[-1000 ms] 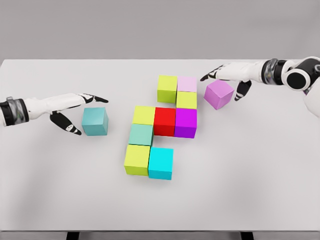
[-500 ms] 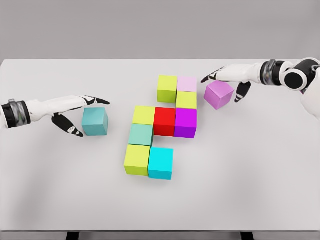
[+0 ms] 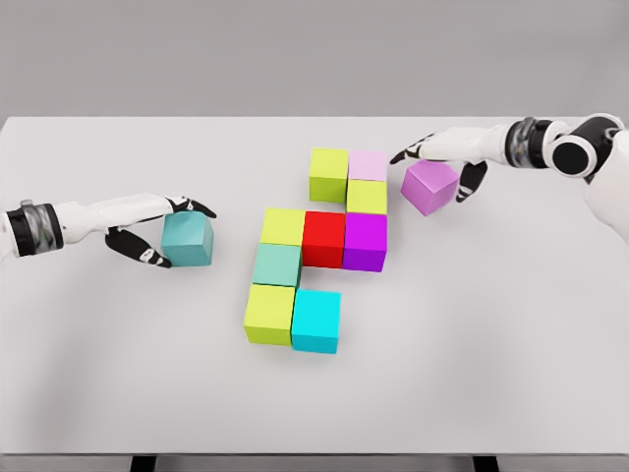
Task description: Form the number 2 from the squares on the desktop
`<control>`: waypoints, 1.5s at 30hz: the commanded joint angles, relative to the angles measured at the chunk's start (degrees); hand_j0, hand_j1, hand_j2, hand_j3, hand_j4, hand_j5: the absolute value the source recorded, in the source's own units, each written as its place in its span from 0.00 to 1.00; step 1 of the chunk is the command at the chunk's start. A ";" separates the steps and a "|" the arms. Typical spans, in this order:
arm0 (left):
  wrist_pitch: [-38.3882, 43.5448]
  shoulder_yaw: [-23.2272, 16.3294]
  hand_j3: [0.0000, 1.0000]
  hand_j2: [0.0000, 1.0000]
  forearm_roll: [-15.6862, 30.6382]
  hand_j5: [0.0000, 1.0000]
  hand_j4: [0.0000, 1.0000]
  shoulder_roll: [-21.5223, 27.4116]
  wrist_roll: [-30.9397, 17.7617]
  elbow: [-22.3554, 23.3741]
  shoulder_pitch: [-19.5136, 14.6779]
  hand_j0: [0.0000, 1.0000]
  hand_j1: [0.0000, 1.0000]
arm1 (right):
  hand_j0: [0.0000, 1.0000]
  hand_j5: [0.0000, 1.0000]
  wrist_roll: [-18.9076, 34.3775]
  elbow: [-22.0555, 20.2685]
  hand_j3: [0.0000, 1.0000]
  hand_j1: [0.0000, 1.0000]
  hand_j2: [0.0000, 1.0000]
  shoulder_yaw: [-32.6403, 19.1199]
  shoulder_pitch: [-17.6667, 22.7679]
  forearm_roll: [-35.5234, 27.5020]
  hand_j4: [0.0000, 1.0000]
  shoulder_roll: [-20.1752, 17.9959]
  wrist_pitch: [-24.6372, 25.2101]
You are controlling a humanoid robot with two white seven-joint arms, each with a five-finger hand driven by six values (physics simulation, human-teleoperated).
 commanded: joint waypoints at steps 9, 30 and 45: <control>0.07 -0.03 0.44 0.44 0.33 0.44 0.44 0.03 0.08 0.00 0.00 0.44 0.44 | 0.91 0.91 -0.02 1.29 0.91 0.91 0.91 0.83 -0.62 -0.66 0.91 0.20 0.03; 0.07 0.06 0.34 0.34 -3.27 0.34 0.34 -15.87 0.08 20.65 -12.57 0.34 0.34 | 0.77 0.77 -0.02 1.73 0.77 0.77 0.77 2.76 -0.62 -0.74 0.77 0.73 0.03; 0.07 0.76 0.34 0.34 -9.07 0.34 0.34 -28.09 0.08 33.66 -21.00 0.34 0.34 | 0.63 0.63 -0.02 1.82 0.63 0.63 0.63 2.41 -0.79 -0.74 0.63 0.64 -0.93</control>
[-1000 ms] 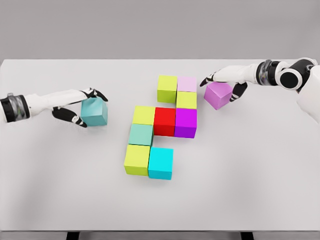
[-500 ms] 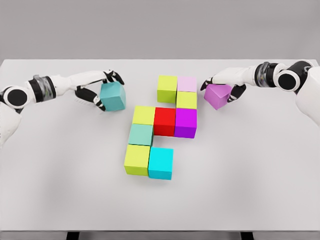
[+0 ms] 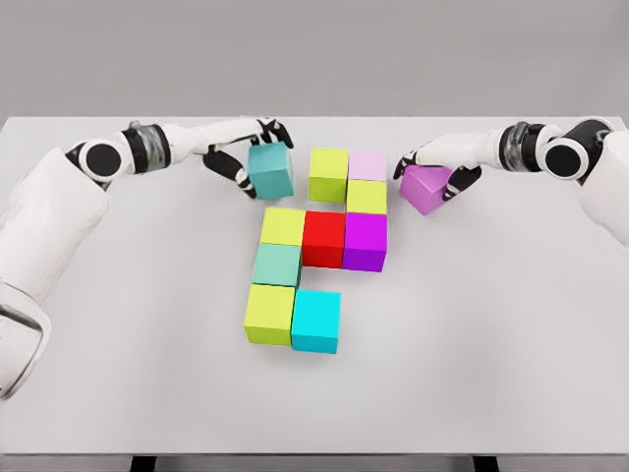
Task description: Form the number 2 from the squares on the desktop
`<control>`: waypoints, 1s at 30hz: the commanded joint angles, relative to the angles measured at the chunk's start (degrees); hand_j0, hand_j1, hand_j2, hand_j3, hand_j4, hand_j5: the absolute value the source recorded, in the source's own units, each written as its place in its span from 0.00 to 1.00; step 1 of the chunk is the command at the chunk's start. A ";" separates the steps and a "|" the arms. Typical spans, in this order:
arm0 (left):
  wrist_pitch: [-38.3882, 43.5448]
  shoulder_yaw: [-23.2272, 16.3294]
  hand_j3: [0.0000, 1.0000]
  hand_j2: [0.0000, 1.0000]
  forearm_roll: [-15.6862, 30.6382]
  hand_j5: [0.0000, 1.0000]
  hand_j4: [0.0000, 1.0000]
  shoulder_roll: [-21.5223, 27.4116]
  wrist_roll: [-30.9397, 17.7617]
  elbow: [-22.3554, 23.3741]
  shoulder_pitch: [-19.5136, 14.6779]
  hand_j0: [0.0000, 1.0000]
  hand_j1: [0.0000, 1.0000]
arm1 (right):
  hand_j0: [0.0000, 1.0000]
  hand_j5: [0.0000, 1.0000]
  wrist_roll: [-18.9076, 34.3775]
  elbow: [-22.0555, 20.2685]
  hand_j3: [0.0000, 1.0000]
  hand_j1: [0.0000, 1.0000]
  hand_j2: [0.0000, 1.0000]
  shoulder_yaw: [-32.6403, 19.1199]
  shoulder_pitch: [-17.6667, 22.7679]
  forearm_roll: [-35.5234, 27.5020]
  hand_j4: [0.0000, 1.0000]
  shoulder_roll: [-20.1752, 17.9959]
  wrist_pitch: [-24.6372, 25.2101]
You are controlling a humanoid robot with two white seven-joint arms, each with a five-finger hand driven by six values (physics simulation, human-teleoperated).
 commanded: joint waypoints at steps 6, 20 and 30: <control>0.04 0.44 0.35 0.35 -0.78 0.35 0.35 -3.13 0.26 5.91 -2.20 0.35 0.35 | 0.58 0.58 0.24 -0.45 0.58 0.58 0.58 -2.04 -0.09 -0.18 0.58 -0.56 -2.81; 0.04 0.53 0.47 0.47 -1.31 0.47 0.47 -4.80 0.26 7.14 -2.55 0.47 0.47 | 0.58 0.58 0.24 -6.60 0.58 0.58 0.58 -2.40 -0.26 -3.60 0.58 -8.38 -6.35; 0.04 1.84 0.73 0.73 -1.22 0.73 0.73 -5.51 0.26 7.58 -2.55 0.73 0.73 | 0.58 0.58 0.24 -18.72 0.58 0.58 0.58 -2.04 2.28 -3.60 0.58 -14.70 -6.35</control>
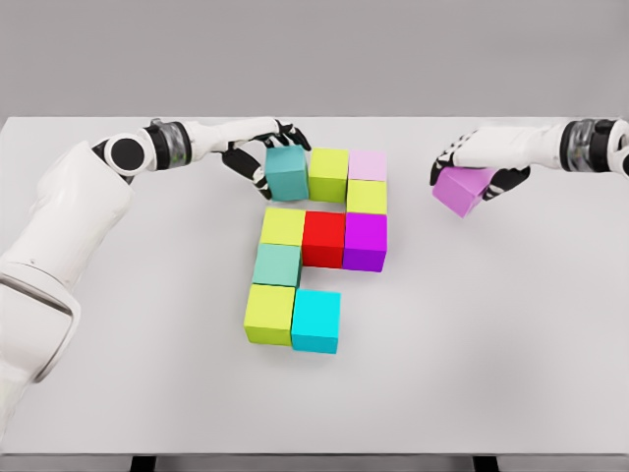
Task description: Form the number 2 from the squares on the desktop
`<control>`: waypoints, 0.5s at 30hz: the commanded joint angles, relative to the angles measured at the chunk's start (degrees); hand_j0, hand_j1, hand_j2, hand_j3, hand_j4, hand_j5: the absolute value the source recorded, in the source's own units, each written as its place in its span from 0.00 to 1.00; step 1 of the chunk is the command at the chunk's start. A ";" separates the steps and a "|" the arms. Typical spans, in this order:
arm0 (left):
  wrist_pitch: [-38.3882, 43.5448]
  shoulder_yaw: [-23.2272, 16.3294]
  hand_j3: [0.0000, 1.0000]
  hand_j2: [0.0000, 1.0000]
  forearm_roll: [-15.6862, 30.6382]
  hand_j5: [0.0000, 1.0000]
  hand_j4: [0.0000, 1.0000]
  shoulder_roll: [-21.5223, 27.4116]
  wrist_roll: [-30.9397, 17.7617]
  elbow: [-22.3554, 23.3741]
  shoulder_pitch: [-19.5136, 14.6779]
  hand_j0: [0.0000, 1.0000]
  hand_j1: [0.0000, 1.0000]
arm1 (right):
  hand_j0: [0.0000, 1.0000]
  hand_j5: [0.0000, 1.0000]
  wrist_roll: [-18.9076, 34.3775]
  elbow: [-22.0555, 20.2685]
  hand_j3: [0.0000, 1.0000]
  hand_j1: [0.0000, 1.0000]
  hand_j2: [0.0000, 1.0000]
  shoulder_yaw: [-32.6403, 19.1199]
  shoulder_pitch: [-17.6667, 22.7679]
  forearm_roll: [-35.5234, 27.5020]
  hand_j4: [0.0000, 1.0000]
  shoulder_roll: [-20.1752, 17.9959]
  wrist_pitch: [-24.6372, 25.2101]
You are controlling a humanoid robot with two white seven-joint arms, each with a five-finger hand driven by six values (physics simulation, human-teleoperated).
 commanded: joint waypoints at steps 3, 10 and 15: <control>0.07 3.27 0.83 0.83 0.00 0.83 0.83 -1.14 0.21 1.49 0.00 0.83 0.83 | 0.58 0.58 -0.04 -10.04 0.58 0.58 0.58 -0.08 1.49 -0.37 0.58 -4.92 0.17; 0.07 3.53 0.88 0.88 0.09 0.88 0.88 -1.14 0.21 1.49 0.00 0.88 0.88 | 0.58 0.58 -0.04 -19.01 0.58 0.58 0.58 0.18 3.69 -0.46 0.58 -7.55 0.17; 0.07 3.53 0.90 0.90 0.09 0.90 0.90 -1.23 0.21 1.49 0.00 0.90 0.90 | 0.59 0.59 -0.04 -24.28 0.59 0.59 0.59 0.54 5.01 -0.37 0.59 -8.43 0.17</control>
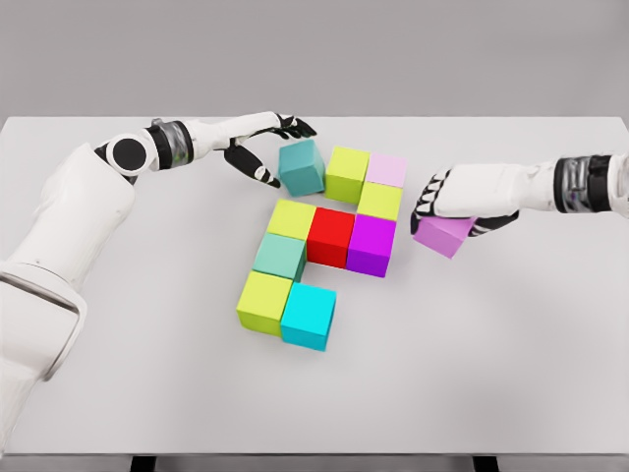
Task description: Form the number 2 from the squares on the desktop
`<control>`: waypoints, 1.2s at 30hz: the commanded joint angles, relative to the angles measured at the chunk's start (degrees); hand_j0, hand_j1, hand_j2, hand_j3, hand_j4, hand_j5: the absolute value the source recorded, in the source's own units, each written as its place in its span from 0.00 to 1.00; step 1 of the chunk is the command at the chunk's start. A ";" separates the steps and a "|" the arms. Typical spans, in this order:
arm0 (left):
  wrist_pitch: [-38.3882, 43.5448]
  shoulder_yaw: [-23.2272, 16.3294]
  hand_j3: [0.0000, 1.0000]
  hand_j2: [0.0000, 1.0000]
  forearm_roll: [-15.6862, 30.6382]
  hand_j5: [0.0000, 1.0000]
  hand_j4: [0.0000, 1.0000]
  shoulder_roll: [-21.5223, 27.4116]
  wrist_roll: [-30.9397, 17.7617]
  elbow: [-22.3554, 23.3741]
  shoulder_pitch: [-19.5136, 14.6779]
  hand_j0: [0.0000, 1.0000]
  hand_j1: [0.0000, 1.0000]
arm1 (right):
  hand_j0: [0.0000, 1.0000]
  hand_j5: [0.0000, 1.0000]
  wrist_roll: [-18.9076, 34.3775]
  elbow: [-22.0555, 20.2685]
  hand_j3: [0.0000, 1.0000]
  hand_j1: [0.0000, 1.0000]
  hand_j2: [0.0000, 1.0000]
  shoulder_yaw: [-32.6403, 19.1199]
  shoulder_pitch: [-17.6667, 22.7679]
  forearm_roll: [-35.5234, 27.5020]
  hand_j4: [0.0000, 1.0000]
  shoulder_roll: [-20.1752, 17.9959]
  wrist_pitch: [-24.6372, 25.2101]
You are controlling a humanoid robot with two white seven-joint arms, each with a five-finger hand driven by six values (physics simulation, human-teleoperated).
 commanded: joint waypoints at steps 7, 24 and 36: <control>0.15 0.34 0.95 0.95 0.57 0.95 0.95 0.89 0.02 1.28 -1.84 0.95 0.95 | 0.59 0.59 -0.06 -7.97 0.59 0.59 0.59 0.00 2.99 -0.19 0.59 -4.59 0.17; 0.15 -0.89 1.00 1.00 -9.80 1.00 1.00 16.45 0.02 -16.39 -1.49 1.00 1.00 | 0.56 0.56 -0.06 -14.56 0.56 0.56 0.56 6.41 5.71 -0.11 0.56 -4.50 0.17; 0.15 -8.36 1.00 1.00 -22.10 1.00 1.00 15.49 0.02 -16.12 -2.20 1.00 1.00 | 0.57 0.57 -0.06 -14.56 0.57 0.57 0.57 13.45 1.06 -0.19 0.57 2.44 0.17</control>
